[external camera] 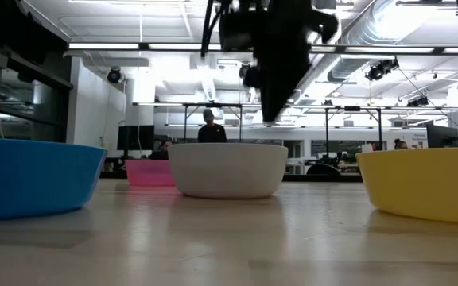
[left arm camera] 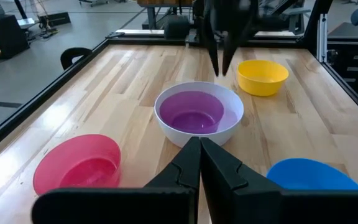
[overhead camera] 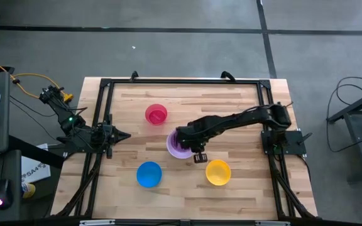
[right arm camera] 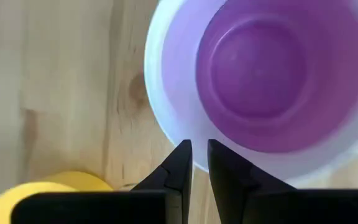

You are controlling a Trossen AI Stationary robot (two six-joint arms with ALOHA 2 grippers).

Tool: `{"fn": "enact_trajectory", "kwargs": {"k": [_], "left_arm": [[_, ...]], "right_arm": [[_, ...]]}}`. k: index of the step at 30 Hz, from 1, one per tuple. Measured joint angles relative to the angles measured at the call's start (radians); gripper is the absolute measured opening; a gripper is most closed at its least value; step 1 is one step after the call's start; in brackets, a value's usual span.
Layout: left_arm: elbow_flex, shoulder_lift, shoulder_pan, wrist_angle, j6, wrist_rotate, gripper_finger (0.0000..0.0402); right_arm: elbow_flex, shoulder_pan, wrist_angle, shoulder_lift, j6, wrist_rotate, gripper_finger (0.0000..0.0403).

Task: Nest bowls inside each other
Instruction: Stack the yellow bowl on the violet bowl

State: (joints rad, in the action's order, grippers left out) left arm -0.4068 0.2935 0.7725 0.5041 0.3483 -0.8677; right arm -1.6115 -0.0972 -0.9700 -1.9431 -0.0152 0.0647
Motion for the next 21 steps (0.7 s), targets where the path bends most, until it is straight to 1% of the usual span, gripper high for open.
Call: {"fn": "enact_trajectory", "kwargs": {"k": [6, 11, 14, 21], "left_arm": [[0.0, 0.0, 0.0, 0.0, -0.003, 0.002, 0.0012], [0.0, 0.0, 0.0, 0.0, -0.003, 0.002, 0.0012], [0.0, 0.0, 0.0, 0.0, -0.003, 0.002, 0.0012], [0.0, 0.0, 0.0, 0.0, -0.004, 0.002, 0.0012]], "right_arm": [[0.002, 0.001, -0.014, 0.095, 0.103, -0.045, 0.0046], [0.02, -0.006, -0.034, 0.102, 0.167, -0.042, 0.0046], [0.055, -0.009, -0.08, 0.102, 0.202, -0.037, 0.0046], [0.12, -0.029, -0.101, 0.1, 0.258, -0.045, 0.0046]]}}
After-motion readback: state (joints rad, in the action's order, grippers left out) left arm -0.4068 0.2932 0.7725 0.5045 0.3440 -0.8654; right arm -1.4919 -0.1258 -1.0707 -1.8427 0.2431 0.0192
